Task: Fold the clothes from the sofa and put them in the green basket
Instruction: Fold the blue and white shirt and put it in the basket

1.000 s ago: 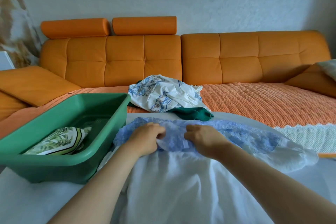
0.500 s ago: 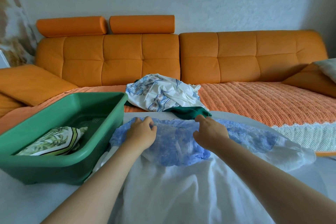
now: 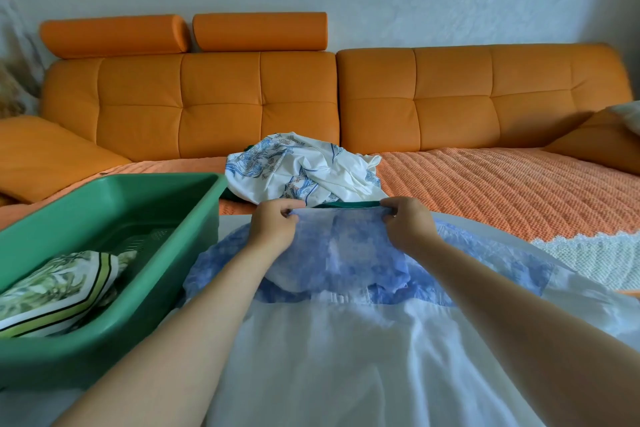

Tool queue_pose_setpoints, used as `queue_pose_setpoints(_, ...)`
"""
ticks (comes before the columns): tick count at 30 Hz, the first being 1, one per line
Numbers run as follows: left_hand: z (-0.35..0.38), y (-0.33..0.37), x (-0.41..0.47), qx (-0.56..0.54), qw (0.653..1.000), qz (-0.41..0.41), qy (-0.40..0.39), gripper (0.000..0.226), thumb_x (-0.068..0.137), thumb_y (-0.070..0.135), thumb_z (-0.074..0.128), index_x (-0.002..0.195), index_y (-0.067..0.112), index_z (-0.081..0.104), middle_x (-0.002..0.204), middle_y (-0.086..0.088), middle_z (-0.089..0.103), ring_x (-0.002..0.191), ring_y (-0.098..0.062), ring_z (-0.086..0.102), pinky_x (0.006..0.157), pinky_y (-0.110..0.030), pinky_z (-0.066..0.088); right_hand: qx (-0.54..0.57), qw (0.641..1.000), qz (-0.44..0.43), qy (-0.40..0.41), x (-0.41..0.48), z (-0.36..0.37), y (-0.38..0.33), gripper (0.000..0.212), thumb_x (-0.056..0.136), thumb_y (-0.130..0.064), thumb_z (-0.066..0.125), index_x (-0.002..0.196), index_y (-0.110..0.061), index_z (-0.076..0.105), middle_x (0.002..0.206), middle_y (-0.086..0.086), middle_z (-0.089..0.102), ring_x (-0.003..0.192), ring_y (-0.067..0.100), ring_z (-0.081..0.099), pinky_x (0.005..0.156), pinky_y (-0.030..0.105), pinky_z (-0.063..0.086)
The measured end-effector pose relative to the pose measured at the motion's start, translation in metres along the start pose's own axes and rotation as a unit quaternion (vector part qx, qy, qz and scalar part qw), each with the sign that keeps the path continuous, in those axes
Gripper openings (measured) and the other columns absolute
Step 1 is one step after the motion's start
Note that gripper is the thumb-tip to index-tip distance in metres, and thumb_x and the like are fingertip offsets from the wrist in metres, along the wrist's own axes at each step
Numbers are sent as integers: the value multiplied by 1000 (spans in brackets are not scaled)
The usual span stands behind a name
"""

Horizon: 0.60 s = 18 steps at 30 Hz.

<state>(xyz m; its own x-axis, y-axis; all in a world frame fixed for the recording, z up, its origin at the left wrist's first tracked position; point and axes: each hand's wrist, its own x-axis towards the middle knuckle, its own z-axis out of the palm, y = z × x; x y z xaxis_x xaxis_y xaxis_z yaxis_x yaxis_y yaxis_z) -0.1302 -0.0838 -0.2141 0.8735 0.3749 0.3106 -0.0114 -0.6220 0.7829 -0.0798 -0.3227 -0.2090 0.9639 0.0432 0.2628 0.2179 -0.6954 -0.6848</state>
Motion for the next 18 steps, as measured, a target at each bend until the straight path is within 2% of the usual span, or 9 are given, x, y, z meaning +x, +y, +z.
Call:
queue_pose_setpoints(2, 11, 1, 1, 74, 996, 51, 18, 35, 90, 1, 62, 116, 21, 73, 123, -3, 62, 108, -18, 57, 84, -21, 43, -7, 1000, 4, 23, 7, 6, 0, 44, 95, -5, 44, 134, -16, 62, 117, 10, 69, 86, 28, 65, 74, 39, 57)
queue_pose_setpoints(4, 20, -1, -4, 212, 969, 114, 63, 39, 84, 1, 67, 117, 21, 72, 128, -8, 52, 117, -29, 48, 90, -35, 42, -8, 1000, 14, 10, 14, 12, -1, 57, 91, 0, 45, 146, -16, 49, 135, 11, 60, 107, 32, 63, 84, 41, 56)
queue_pose_setpoints(6, 22, 1, -6, 257, 937, 215, 96, 39, 79, -4, 67, 111, 18, 74, 121, -11, 56, 110, -35, 50, 86, -43, 43, -37, 997, 13, -64, 20, 16, -3, 74, 88, -2, 54, 156, -17, 29, 144, 11, 51, 118, 32, 57, 83, 36, 51)
queue_pose_setpoints(8, 21, -1, -5, 262, 920, 292, 22, 30, 88, 6, 63, 114, 17, 74, 120, -9, 60, 110, -34, 53, 89, -44, 43, -91, 983, 25, -160, 23, 18, -2, 86, 89, -12, 63, 159, -18, 13, 141, 12, 50, 111, 31, 57, 78, 33, 45)
queue_pose_setpoints(10, 21, -7, -4, 277, 926, 222, -128, 40, 102, 36, 48, 138, 22, 58, 143, -3, 49, 131, -28, 40, 106, -40, 35, -194, 963, 40, -182, 21, 14, -1, 80, 88, -25, 65, 155, -16, 21, 134, 14, 51, 109, 32, 56, 83, 38, 48)
queue_pose_setpoints(13, 21, -25, -7, 363, 887, 118, -260, 62, 102, 56, 23, 158, 29, 19, 165, 3, 17, 151, -21, 9, 121, -43, 10, -365, 927, -52, -67, 14, 9, -5, 64, 82, -37, 68, 138, -18, 42, 125, 11, 46, 115, 30, 48, 97, 40, 43)
queue_pose_setpoints(14, 21, -29, -9, 390, 869, 117, -281, 62, 102, 54, 19, 159, 32, 11, 166, 4, 10, 152, -20, 3, 122, -45, 5, -360, 924, -123, -43, 11, 9, -8, 64, 82, -30, 67, 140, -22, 43, 128, 9, 45, 117, 28, 45, 100, 39, 41)
queue_pose_setpoints(16, 21, -33, -11, 409, 851, 108, -311, 61, 102, 51, 17, 159, 36, 1, 168, 3, 2, 153, -21, -3, 122, -49, 2, -266, 932, -227, -99, 3, 10, -19, 68, 81, -9, 58, 144, -30, 46, 139, 2, 44, 125, 24, 43, 102, 36, 41)
queue_pose_setpoints(18, 18, -29, -13, 381, 869, 104, -297, 60, 102, 55, 20, 158, 37, 9, 167, 3, 9, 153, -20, 2, 122, -50, 1, -186, 935, -216, -210, -5, 9, -28, 69, 81, 2, 47, 139, -35, 53, 144, -5, 47, 129, 20, 47, 99, 33, 45)
